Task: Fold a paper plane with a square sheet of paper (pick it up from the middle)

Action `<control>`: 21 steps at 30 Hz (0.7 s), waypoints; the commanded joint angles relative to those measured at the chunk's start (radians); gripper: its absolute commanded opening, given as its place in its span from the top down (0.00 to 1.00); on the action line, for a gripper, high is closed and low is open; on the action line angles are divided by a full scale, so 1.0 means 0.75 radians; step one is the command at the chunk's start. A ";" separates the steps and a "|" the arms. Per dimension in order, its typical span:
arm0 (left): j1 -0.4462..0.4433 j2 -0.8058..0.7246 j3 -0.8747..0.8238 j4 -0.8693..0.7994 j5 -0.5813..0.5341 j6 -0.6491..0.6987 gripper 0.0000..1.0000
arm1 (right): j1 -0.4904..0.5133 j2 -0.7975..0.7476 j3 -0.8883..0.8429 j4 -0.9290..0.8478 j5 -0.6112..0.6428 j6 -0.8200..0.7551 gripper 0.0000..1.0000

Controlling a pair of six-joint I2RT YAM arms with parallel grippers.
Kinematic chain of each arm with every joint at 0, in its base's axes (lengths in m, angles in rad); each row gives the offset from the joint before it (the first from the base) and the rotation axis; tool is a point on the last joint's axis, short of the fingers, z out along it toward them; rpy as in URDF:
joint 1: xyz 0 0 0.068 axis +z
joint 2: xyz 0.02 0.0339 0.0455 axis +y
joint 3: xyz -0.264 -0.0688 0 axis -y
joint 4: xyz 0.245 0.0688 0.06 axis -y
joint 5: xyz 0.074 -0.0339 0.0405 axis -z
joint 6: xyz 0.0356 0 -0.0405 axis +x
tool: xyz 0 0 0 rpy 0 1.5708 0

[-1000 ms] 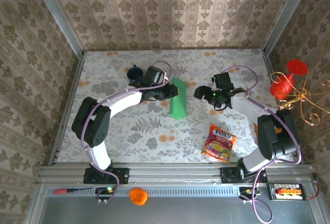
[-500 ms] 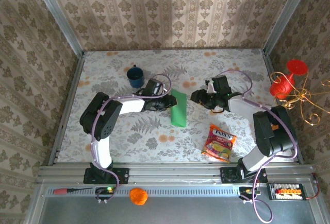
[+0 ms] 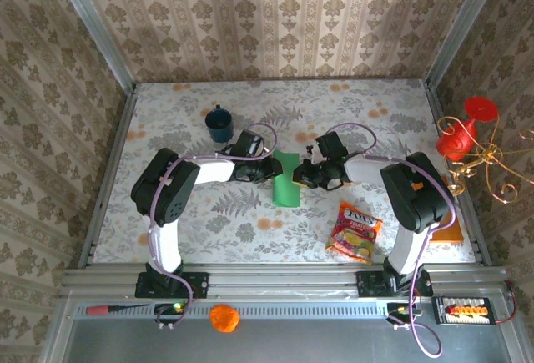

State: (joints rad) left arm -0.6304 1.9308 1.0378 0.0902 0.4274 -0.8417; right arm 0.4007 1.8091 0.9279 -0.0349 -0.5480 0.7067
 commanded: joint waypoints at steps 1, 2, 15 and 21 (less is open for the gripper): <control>0.003 0.033 0.029 -0.089 -0.036 0.056 0.76 | 0.007 0.037 0.044 -0.072 -0.018 -0.012 0.85; 0.002 0.033 0.032 -0.096 -0.038 0.060 0.76 | 0.008 0.047 0.050 -0.089 -0.010 -0.015 0.85; -0.014 -0.052 0.186 -0.465 -0.151 0.153 0.63 | 0.017 0.120 0.066 -0.247 0.149 -0.029 0.86; -0.037 -0.069 0.287 -0.715 -0.205 0.201 0.47 | 0.019 0.131 0.052 -0.236 0.159 0.000 0.85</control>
State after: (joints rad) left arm -0.6437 1.9129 1.2297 -0.2951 0.3084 -0.7284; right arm 0.4107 1.8694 0.9825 -0.1360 -0.5072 0.7033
